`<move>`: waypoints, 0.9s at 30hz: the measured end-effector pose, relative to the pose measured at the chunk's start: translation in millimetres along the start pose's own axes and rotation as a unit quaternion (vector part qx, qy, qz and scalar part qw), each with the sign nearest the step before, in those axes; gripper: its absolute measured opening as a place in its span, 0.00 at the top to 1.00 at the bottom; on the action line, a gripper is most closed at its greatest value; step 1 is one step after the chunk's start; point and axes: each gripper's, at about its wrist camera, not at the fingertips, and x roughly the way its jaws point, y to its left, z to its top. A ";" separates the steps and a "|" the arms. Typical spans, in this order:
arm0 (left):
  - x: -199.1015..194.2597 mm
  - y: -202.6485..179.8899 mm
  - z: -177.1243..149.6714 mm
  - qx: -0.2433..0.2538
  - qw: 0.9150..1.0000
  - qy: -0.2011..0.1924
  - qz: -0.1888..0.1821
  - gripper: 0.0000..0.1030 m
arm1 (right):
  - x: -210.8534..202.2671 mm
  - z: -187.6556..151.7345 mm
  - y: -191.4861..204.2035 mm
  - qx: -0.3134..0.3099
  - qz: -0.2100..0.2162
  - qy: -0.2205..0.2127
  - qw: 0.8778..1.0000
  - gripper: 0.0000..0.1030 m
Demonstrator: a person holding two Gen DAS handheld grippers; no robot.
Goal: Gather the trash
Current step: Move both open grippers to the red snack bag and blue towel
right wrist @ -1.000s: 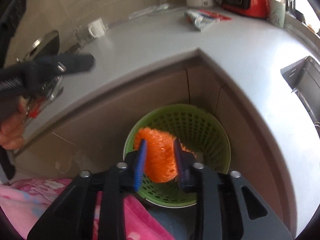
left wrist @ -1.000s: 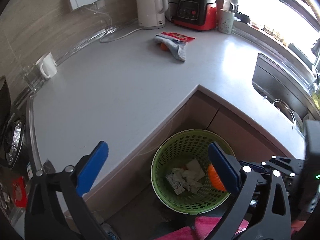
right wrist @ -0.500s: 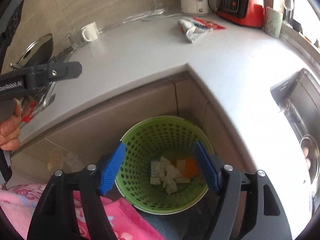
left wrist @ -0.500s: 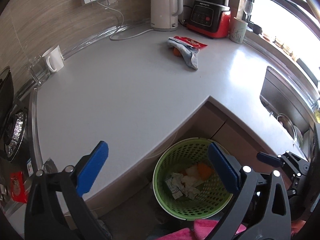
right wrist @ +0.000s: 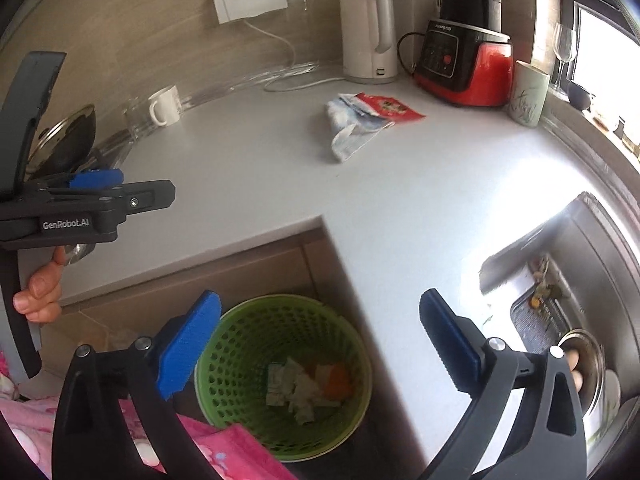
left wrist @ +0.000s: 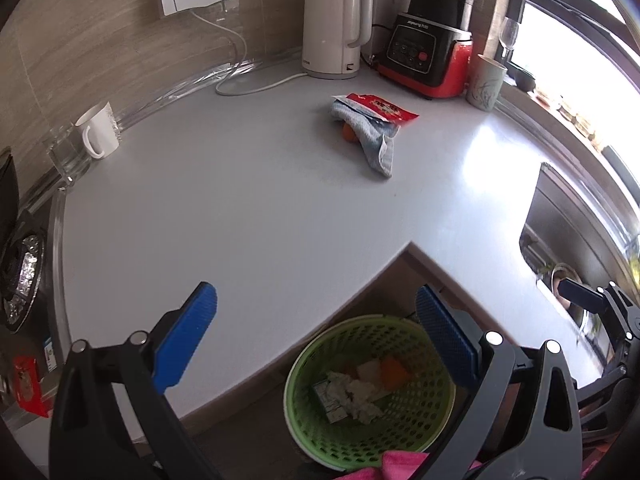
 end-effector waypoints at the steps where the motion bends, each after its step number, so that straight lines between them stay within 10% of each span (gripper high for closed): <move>1: 4.4 -3.0 5.4 -0.004 1.000 0.001 -0.003 0.08 | 0.7 2.7 -3.6 0.000 0.000 0.000 1.000 0.03; 27: 141.6 -68.9 120.3 -0.061 0.997 0.016 0.045 0.08 | 66.9 110.5 -139.2 -0.035 0.041 -0.016 0.998 0.02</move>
